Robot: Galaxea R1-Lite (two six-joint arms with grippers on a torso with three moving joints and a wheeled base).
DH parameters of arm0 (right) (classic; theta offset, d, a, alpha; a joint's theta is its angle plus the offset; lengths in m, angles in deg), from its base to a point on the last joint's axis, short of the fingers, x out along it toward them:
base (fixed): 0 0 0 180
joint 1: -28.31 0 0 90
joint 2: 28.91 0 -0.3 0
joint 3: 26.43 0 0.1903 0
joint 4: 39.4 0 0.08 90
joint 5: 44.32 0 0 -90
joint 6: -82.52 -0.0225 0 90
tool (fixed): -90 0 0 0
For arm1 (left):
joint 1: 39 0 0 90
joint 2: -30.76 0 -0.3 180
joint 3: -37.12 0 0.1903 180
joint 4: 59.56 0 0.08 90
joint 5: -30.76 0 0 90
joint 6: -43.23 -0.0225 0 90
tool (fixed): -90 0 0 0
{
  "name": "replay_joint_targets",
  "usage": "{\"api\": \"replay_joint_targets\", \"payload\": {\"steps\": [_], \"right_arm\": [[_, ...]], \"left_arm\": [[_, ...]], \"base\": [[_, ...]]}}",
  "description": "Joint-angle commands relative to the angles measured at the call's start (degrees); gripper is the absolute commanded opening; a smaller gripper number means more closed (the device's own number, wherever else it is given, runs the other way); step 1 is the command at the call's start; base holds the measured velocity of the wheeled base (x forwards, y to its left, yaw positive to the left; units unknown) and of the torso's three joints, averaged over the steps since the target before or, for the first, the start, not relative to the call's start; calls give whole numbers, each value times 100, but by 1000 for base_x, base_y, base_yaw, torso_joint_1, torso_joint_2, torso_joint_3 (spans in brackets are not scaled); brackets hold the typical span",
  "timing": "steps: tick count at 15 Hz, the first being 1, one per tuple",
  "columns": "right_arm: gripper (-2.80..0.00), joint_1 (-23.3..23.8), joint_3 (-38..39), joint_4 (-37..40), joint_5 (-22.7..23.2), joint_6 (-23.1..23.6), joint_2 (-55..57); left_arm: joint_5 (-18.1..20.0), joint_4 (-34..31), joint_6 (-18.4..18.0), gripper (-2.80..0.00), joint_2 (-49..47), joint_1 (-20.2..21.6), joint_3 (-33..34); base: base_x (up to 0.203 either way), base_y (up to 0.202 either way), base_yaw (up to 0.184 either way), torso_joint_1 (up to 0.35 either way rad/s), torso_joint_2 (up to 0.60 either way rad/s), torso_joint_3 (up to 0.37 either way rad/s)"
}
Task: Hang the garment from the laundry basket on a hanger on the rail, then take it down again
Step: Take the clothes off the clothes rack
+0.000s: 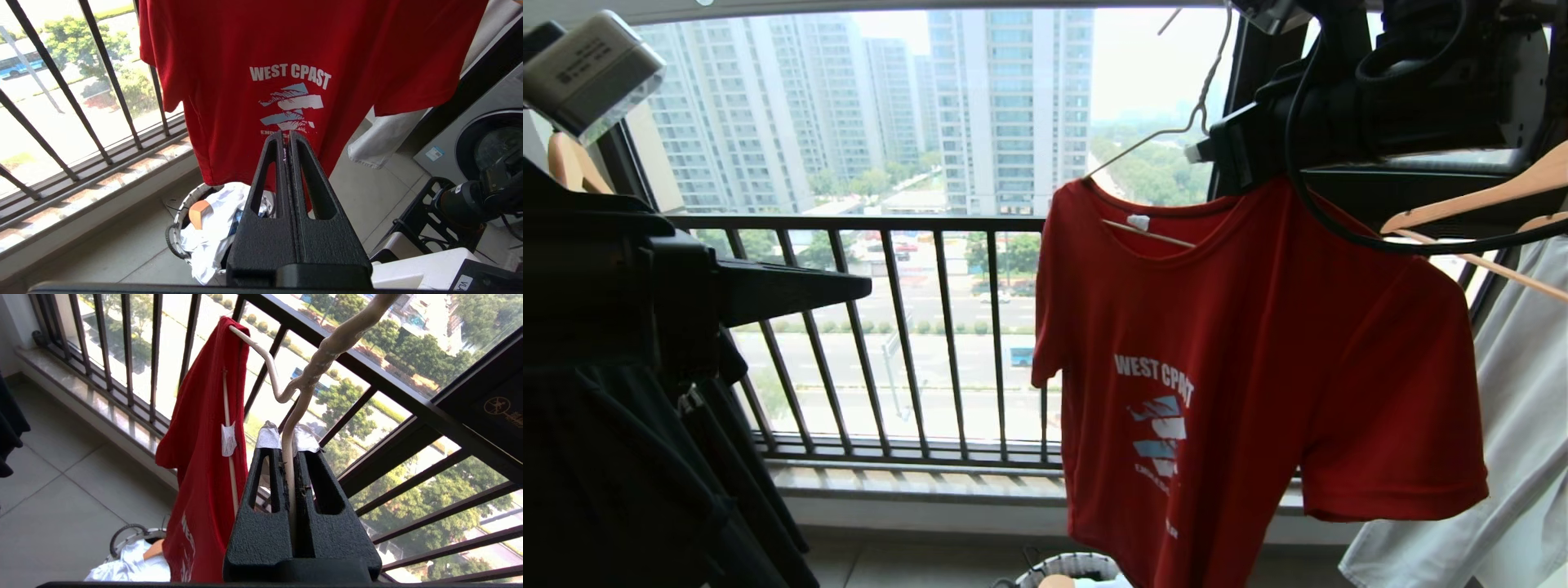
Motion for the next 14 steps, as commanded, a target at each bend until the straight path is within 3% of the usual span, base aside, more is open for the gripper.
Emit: {"api": "replay_joint_targets", "payload": {"steps": [1,5,9,10,14], "right_arm": [[-280,-50,1,13,-7,12,-95],[-280,-50,10,23,2,12,-122],[-280,-67,10,23,2,12,-104],[-280,-67,11,23,2,12,-103],[-280,-111,27,23,2,12,-78]], "left_arm": [[9,36,119,-280,-316,-196,-73],[3,1015,536,-280,-1225,-307,-353],[-38,1277,713,-280,-2442,-516,-1720],[-52,1281,729,0,-2724,-578,-2005],[-94,1288,744,0,-3377,-669,-2490]], "base": [[0,0,0,0,0,0],[0,0,0,0,0,0],[0,0,0,0,0,0],[0,0,0,0,0,0],[0,0,0,0,0,0]]}}
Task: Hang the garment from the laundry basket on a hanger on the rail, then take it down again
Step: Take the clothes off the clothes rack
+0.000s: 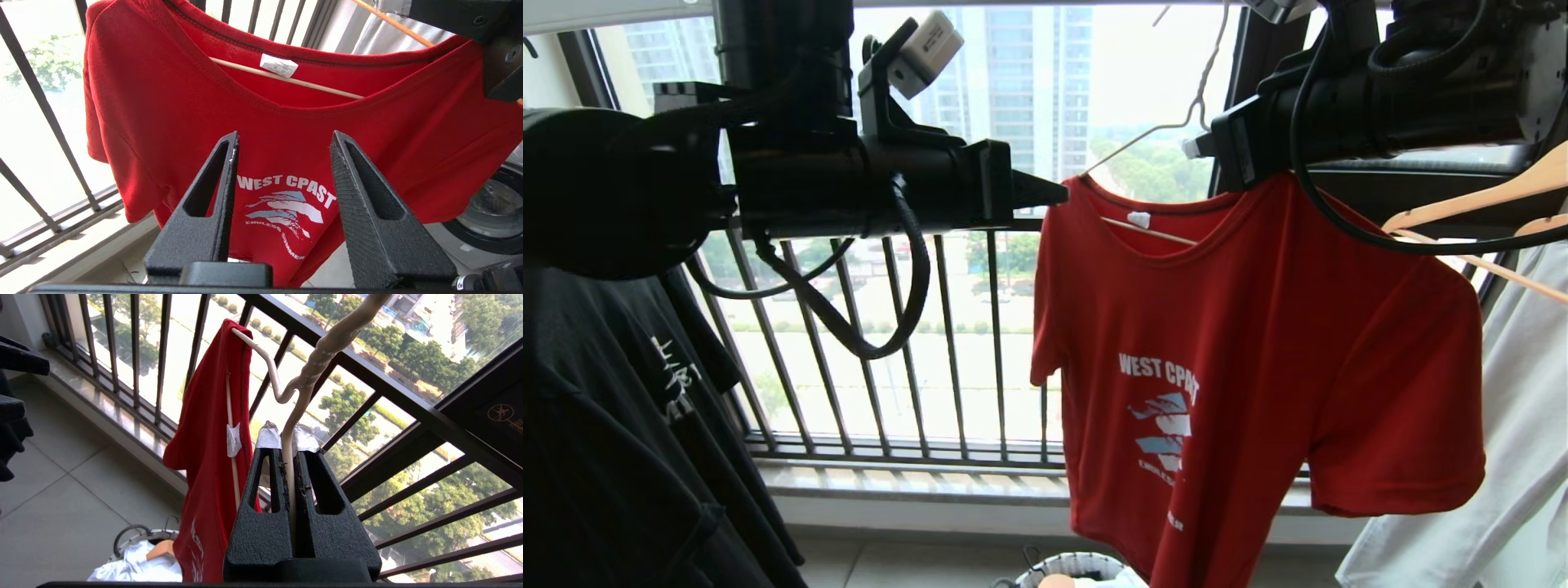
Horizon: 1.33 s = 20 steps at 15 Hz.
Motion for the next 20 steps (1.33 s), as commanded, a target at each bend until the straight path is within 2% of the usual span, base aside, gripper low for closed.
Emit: {"api": "replay_joint_targets", "payload": {"steps": [1,5,7,11,13,14,17,20], "right_arm": [[-280,-19,5,12,-3,8,7],[-280,-28,14,20,-3,8,9],[-280,-28,14,22,4,8,7],[-280,-63,23,29,-3,8,7],[-280,-72,26,38,2,8,-10],[-280,-72,32,38,-2,8,-19],[-280,-72,32,38,5,8,-28],[-280,-98,41,47,6,8,-37]], "left_arm": [[-80,8,0,0,-533,-19,-229],[-1178,6,-1,0,-1023,-73,-809],[-1918,13,-9,0,-1224,-184,-1099],[-2205,-107,-10,0,-1406,-268,-1307],[-2694,-116,-15,0,-1614,-286,-1542],[-2810,-130,-19,0,-1699,-288,-1658],[-2885,-133,-32,0,-1829,-297,-1832],[-3217,-81,-45,0,-2052,-297,-1952]], "base": [[0,0,0,0,0,0],[0,0,0,0,0,0],[0,0,0,0,0,0],[0,0,0,0,0,0],[0,0,0,0,0,0],[0,0,0,0,0,0],[0,0,0,0,0,0],[0,0,0,0,0,0]]}}
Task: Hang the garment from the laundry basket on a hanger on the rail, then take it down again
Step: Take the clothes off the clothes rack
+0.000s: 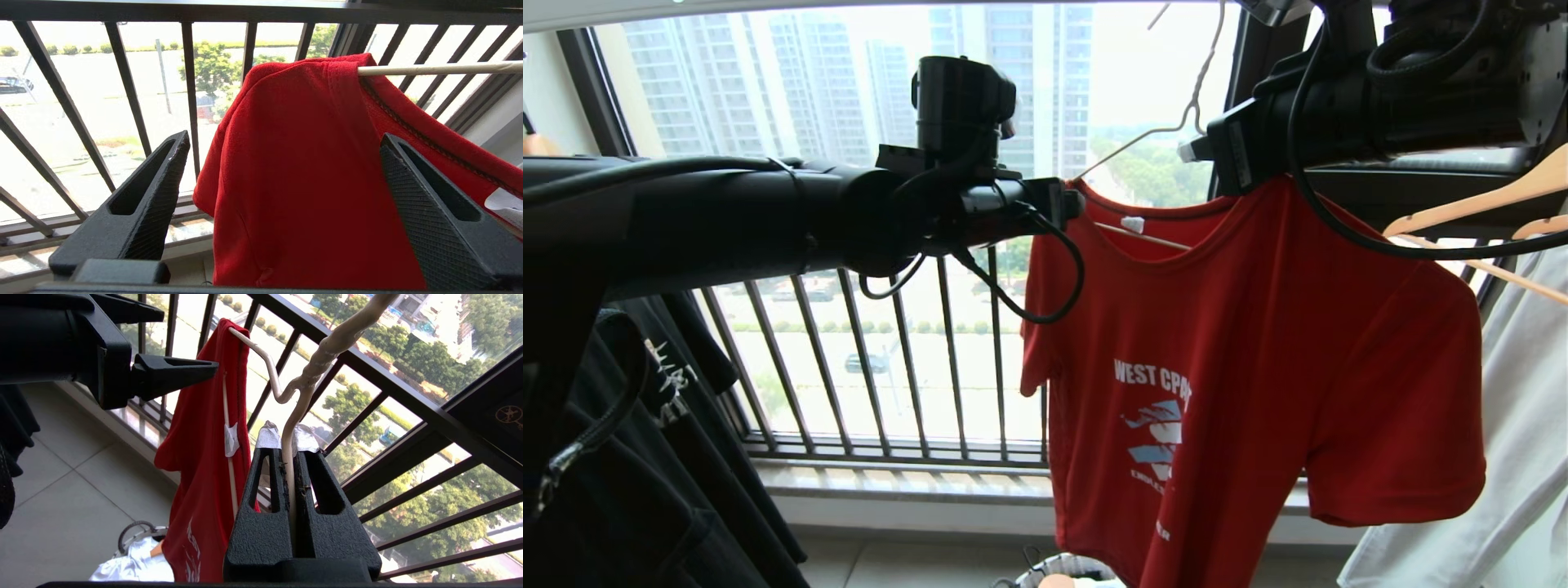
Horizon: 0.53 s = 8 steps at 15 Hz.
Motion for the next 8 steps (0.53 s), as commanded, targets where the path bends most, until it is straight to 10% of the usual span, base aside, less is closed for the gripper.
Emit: {"api": "replay_joint_targets", "payload": {"steps": [1,8], "right_arm": [[-280,-20,0,11,0,10,-9],[-280,-29,0,3,-9,10,-3]], "left_arm": [[-151,21,18,0,-229,1,-151],[-298,233,21,0,-379,-7,-356]], "base": [[0,0,0,0,0,0],[0,0,0,0,0,0]]}}
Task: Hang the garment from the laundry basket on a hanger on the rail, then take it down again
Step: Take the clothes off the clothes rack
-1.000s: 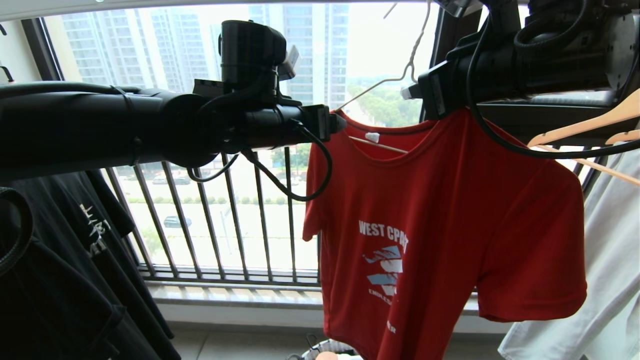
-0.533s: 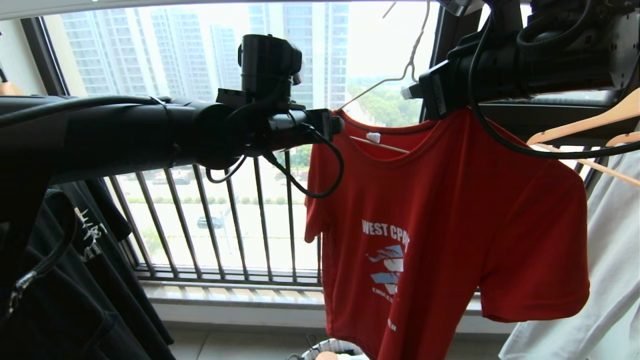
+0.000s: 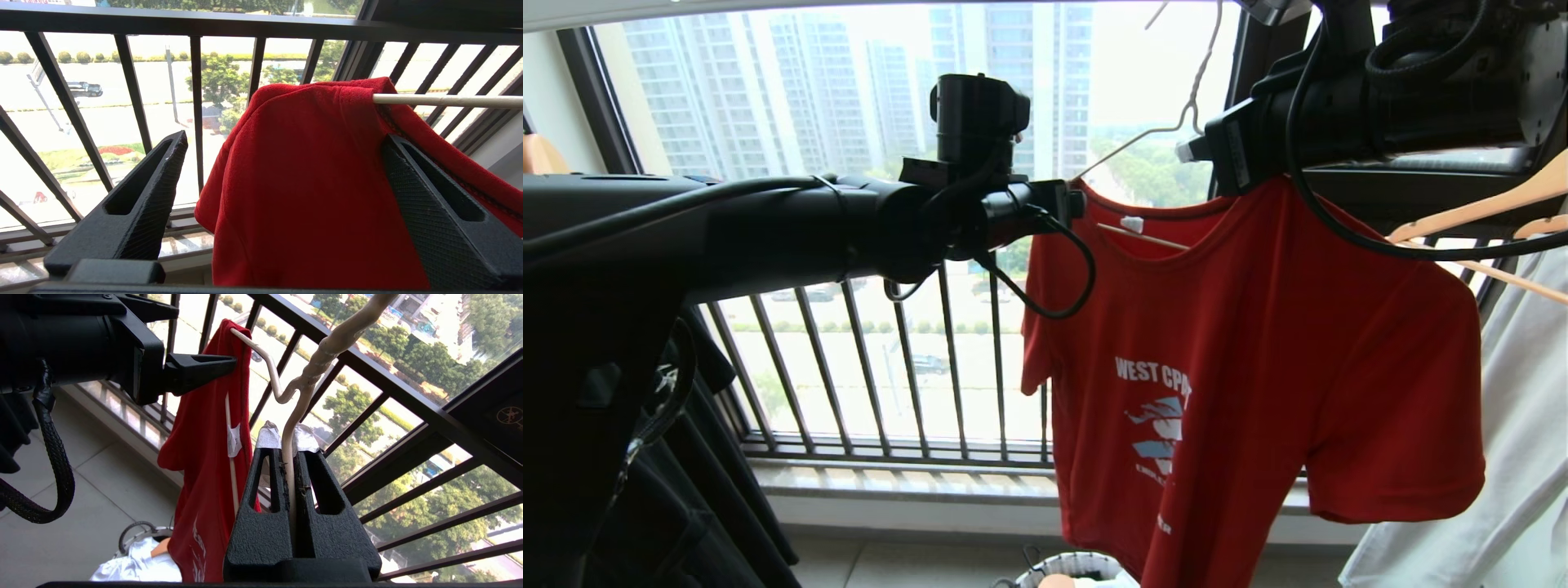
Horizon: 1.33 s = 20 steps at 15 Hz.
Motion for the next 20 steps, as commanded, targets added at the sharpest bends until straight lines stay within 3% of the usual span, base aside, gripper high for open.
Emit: {"api": "replay_joint_targets", "payload": {"steps": [1,12,20], "right_arm": [[-280,-5,-10,11,-4,15,-3],[-280,-5,-10,11,-4,11,-1],[-280,-5,-10,2,-4,20,14]], "left_arm": [[7,7,20,0,15,-5,-8],[82,-257,169,0,-9,-172,-25],[60,-221,146,0,24,8,-34]], "base": [[0,0,0,0,0,0],[0,0,0,0,0,0],[0,0,0,0,0,0]]}}
